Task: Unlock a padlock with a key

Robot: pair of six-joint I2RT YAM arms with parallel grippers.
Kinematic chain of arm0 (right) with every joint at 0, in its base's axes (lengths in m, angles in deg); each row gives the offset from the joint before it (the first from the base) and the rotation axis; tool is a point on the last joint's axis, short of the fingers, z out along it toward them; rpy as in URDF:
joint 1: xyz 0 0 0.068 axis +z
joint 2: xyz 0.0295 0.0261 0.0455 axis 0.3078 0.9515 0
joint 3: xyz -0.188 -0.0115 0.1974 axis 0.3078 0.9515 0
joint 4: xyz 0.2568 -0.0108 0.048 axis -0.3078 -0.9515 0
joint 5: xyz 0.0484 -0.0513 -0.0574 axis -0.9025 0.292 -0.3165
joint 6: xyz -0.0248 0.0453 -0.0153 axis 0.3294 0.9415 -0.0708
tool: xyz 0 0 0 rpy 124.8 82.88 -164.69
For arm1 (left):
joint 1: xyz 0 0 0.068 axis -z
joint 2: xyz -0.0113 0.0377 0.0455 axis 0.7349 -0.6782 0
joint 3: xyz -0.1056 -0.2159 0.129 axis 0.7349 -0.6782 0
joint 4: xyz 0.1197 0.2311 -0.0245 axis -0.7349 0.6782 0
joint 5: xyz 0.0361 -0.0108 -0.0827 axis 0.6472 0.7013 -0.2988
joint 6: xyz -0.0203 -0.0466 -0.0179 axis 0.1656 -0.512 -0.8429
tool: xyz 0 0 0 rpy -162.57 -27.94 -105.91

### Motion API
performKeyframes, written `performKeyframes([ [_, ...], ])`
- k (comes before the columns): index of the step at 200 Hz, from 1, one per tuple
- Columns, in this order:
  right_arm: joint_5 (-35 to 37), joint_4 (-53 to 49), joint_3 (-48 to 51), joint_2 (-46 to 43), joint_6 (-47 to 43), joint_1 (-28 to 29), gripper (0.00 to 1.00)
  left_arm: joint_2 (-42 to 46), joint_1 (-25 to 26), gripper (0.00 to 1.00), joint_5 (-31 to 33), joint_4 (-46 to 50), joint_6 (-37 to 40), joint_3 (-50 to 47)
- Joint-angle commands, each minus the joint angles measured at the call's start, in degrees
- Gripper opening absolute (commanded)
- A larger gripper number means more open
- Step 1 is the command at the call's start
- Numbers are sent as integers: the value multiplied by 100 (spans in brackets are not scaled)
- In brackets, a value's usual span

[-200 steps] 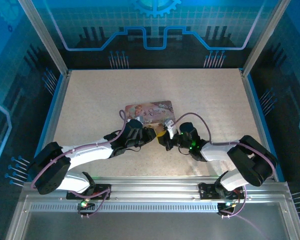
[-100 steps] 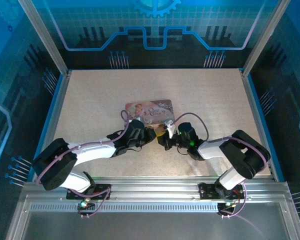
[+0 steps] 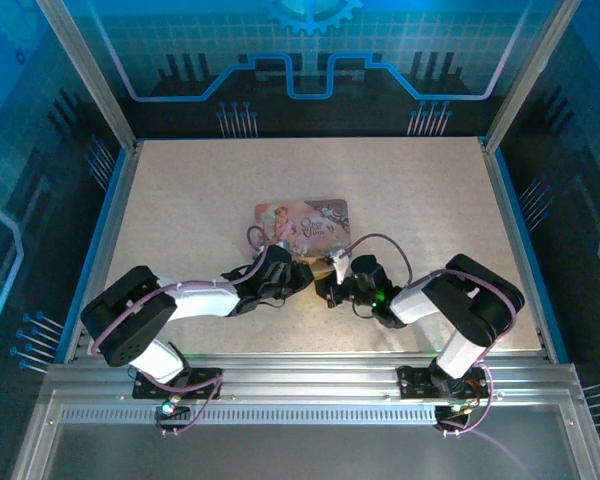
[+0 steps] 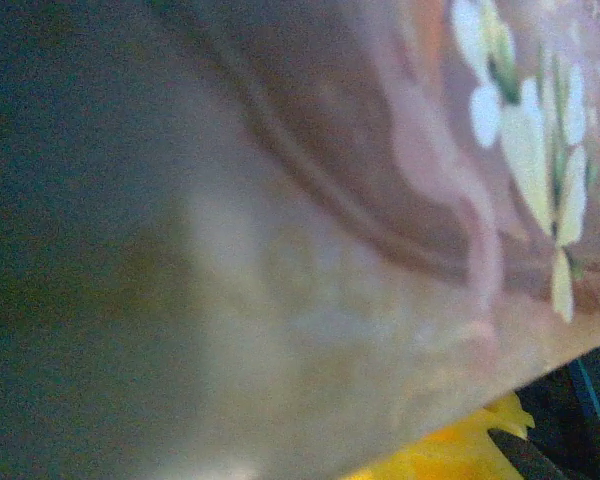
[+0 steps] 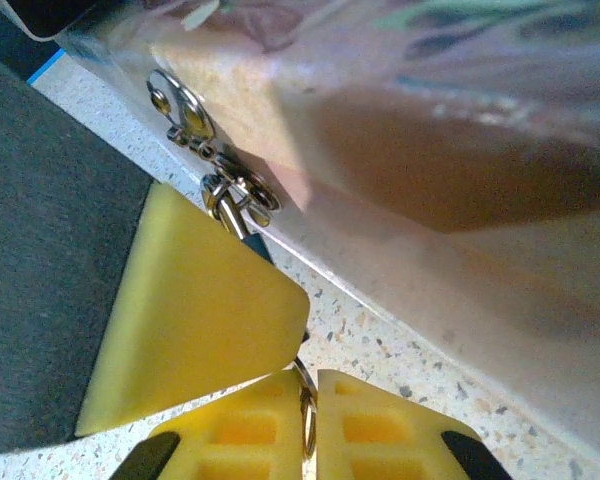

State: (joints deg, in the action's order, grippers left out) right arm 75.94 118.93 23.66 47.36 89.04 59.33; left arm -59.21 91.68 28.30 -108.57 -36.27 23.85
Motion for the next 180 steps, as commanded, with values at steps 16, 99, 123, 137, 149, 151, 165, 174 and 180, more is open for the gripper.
performKeyframes([
  [16, 117, 525, -123, 106, 531, 117, 9, 4, -50, 25, -1075, -549, -187, -175],
  [99, -44, 287, -341, 442, 922, 128, 9, 1013, -242, 63, -791, 166, -31, -553],
  [123, -174, 379, -355, 490, 1106, 139, 9, 1338, -339, 68, -715, 270, -78, -787],
  [137, -213, 403, -348, 485, 1250, 167, 8, 1486, -381, 69, -631, 396, -65, -868],
  [149, -206, 438, -331, 463, 1410, 220, 8, 1568, -440, 70, -574, 435, -78, -943],
  [151, -208, 449, -323, 461, 1439, 226, 8, 1582, -453, 70, -571, 429, -76, -959],
  [165, -216, 463, -320, 449, 1694, 275, 8, 1634, -514, 70, -542, 398, -114, -1041],
  [174, -237, 526, -316, 468, 1878, 320, 8, 1648, -540, 70, -526, 376, -117, -1072],
  [180, -258, 569, -312, 480, 1989, 348, 8, 1648, -567, 70, -521, 346, -114, -1084],
])
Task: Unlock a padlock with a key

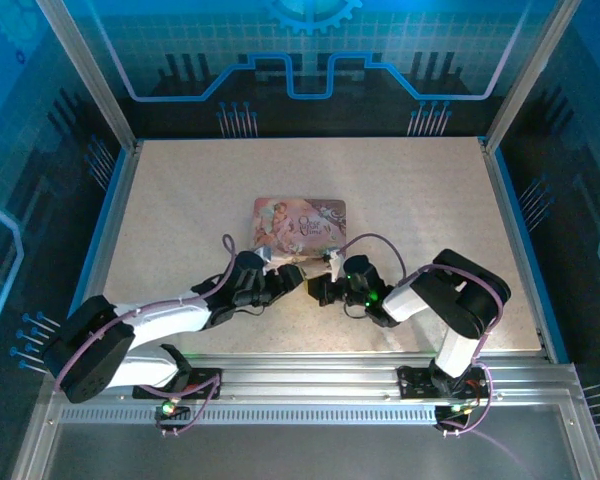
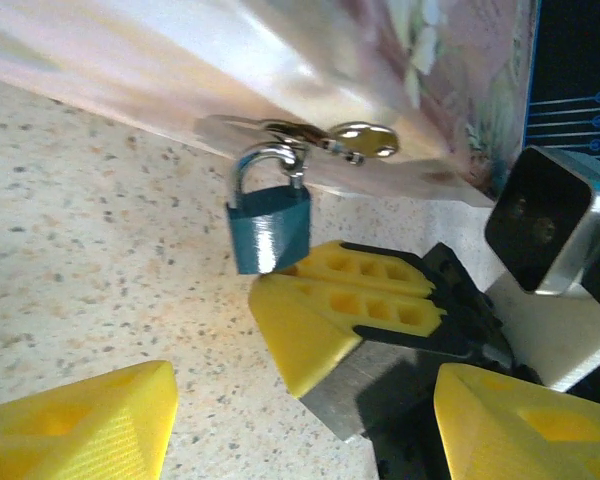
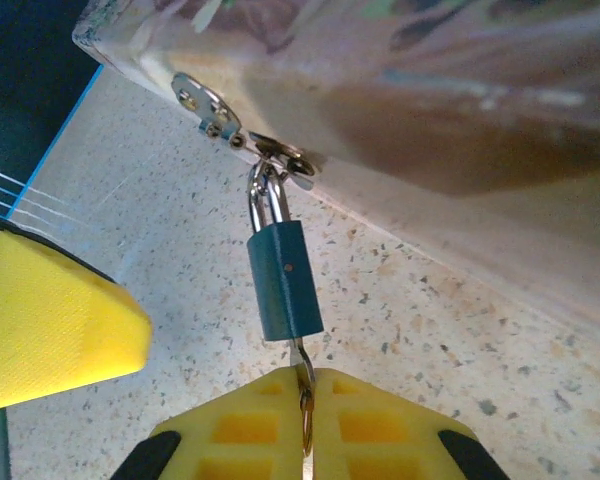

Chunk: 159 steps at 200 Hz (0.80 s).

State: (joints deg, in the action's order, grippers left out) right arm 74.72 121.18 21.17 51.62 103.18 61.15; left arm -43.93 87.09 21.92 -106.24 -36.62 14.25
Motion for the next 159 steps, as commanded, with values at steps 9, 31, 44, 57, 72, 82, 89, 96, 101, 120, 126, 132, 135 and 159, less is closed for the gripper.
performKeyframes([
  [9, -139, 396, -62, 63, 758, 211, 8, 116, -123, 69, 135, 85, -70, -138],
  [31, -110, 472, -59, 67, 1140, 281, 8, 85, -151, 68, 165, -8, -47, -166],
  [44, -104, 504, -58, 55, 1325, 302, 8, 48, -174, 68, 181, -67, -39, -159],
  [57, -92, 506, -62, 17, 1467, 317, 8, 10, -195, 68, 191, -120, -39, -165],
  [72, -67, 478, -56, -28, 1620, 312, 8, -59, -239, 68, 182, -222, -60, -162],
  [82, -55, 384, -78, -60, 1693, 315, 8, -113, -259, 68, 178, -300, -74, -165],
  [89, -59, 336, -94, -76, 1712, 323, 8, -153, -274, 68, 178, -365, -88, -151],
  [96, -56, 283, -105, -84, 1730, 327, 8, -198, -291, 68, 169, -418, -87, -141],
  [101, -60, 258, -106, -89, 1746, 327, 8, -235, -289, 67, 161, -452, -97, -125],
  [120, -50, 243, -98, -74, 1801, 327, 9, -406, -307, 65, 104, -568, -133, -51],
  [126, -59, 251, -102, -63, 1813, 328, 8, -457, -314, 64, 92, -626, -166, -38],
  [132, -68, 251, -106, -64, 1812, 335, 9, -513, -314, 64, 82, -693, -207, -28],
  [135, -68, 243, -111, -55, 1814, 336, 9, -548, -314, 63, 83, -728, -222, -32],
  [159, -68, 224, -133, -34, 1814, 336, 9, -778, -323, 58, 73, -977, -346, -25],
])
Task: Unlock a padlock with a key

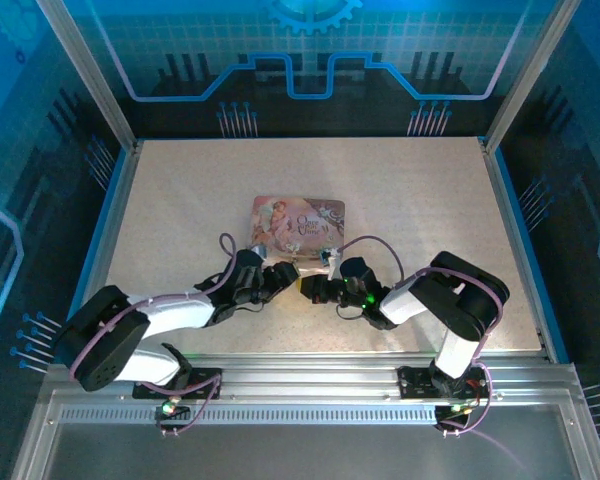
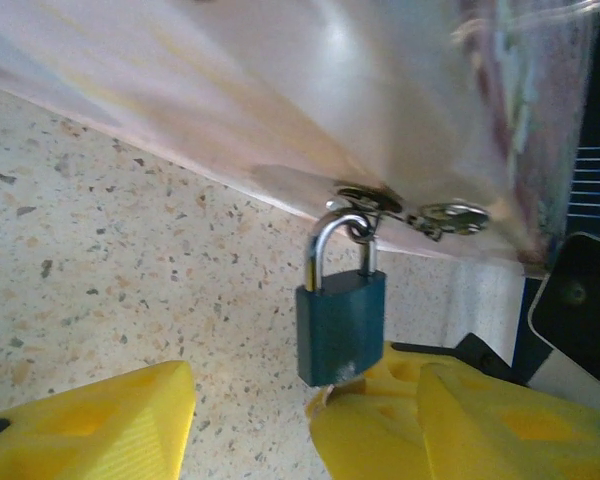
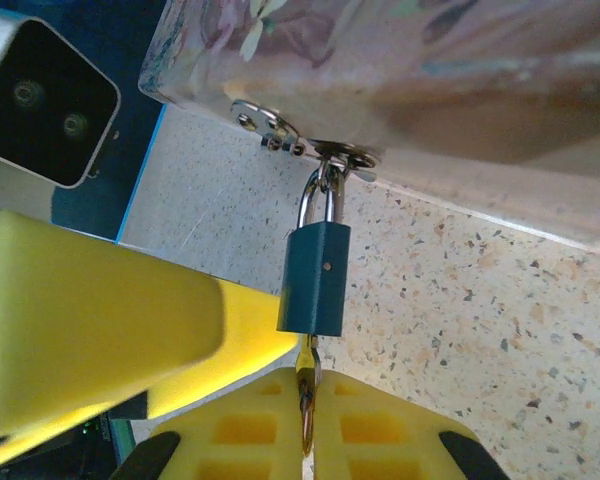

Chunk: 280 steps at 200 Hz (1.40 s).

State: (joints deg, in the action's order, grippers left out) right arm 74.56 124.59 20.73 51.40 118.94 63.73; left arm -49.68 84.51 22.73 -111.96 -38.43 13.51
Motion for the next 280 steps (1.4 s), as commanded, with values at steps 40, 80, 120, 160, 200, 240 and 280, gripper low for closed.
performKeyframes([
  [40, -54, -125, -122, 40, 247, 83, 9, -466, -87, 52, -17, -741, -278, 94],
  [80, -47, -125, -131, 58, 269, 85, 9, -630, -109, 45, 13, -908, -354, 153],
  [120, -35, -94, -129, 54, 313, 80, 10, -731, -121, 30, 92, -1053, -443, 154],
  [160, -15, -57, -89, -31, 288, 78, 14, -728, -118, 12, 128, -1063, -441, 163],
  [200, 178, -184, 71, -195, 279, 49, 32, -691, -116, 5, 95, -1108, -456, 163],
  [240, 422, -462, 356, -646, -51, 18, 45, -524, -109, 4, 25, -1025, -467, 185],
  [280, 770, -1571, 456, -1817, -1191, 69, 55, -190, -101, 4, -81, -506, -468, 305],
])
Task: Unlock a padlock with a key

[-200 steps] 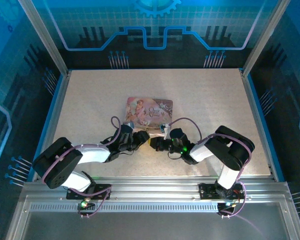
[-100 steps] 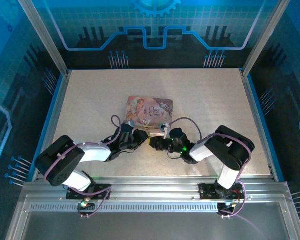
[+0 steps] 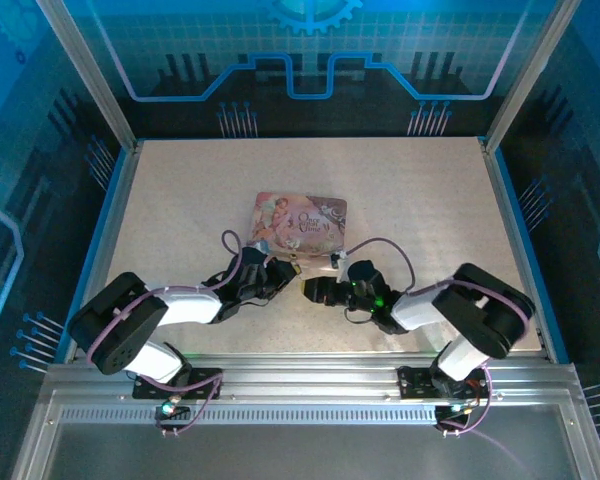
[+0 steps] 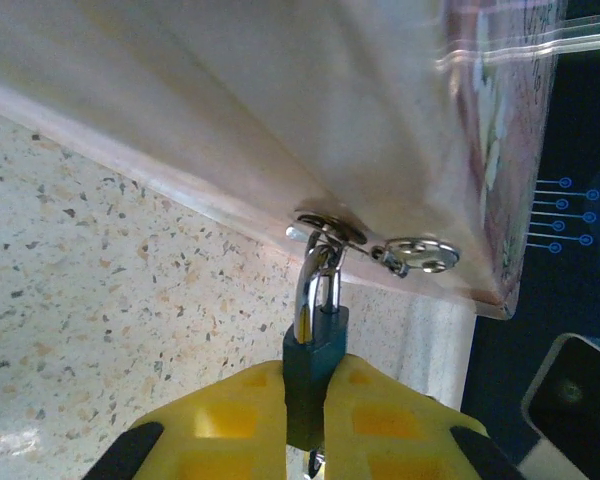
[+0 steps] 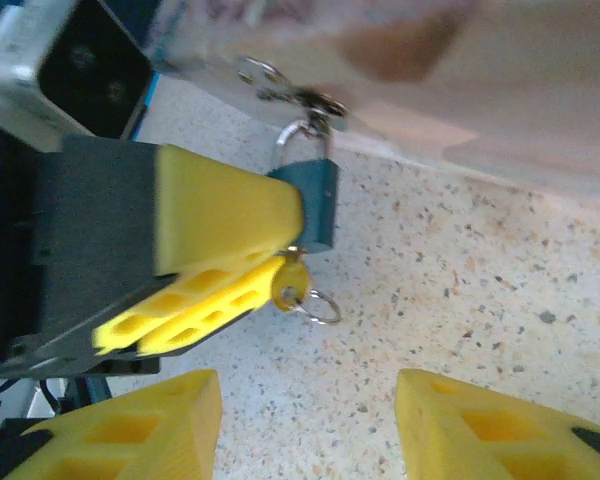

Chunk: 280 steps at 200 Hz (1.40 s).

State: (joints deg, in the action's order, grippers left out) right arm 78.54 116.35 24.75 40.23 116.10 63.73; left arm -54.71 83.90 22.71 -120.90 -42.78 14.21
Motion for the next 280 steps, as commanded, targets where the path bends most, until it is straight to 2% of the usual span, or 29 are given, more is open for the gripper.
performKeyframes([
  [1, 387, -780, 49, -742, -946, 73, 55, 325, -44, 4, -80, 422, -35, 243],
  [26, 1012, -1820, -55, -1709, -1962, 275, 66, 576, -13, 4, -156, 835, -74, 337],
  [53, 1415, -2208, -42, -2457, -2925, 472, 79, 745, 2, 4, -289, 967, -199, 373],
  [83, 1490, -2411, -115, -2765, -4062, 699, 87, 740, -1, 1, -499, 1308, -365, 573],
  [96, 1791, -2413, -113, -2830, -4635, 923, 92, 716, 21, 0, -566, 1365, -456, 619],
  [116, 2261, -2421, -113, -2825, -5529, 1285, 94, 705, 65, 0, -590, 1392, -555, 644],
  [145, 2753, -2319, -104, -2553, -6612, 1703, 94, 715, 136, 0, -549, 1605, -689, 721],
  [166, 3089, -2272, -211, -2154, -7049, 1928, 94, 748, 178, 0, -506, 1748, -764, 761],
  [208, 3440, -1721, -375, -1228, -7164, 2048, 90, 785, 226, 0, -434, 1784, -791, 754],
  [240, 3538, -1452, -497, -786, -7143, 2047, 77, 776, 242, 0, -424, 1779, -809, 728],
  [280, 3565, -1194, -526, -498, -7102, 2047, 66, 777, 240, 0, -397, 1743, -838, 701],
])
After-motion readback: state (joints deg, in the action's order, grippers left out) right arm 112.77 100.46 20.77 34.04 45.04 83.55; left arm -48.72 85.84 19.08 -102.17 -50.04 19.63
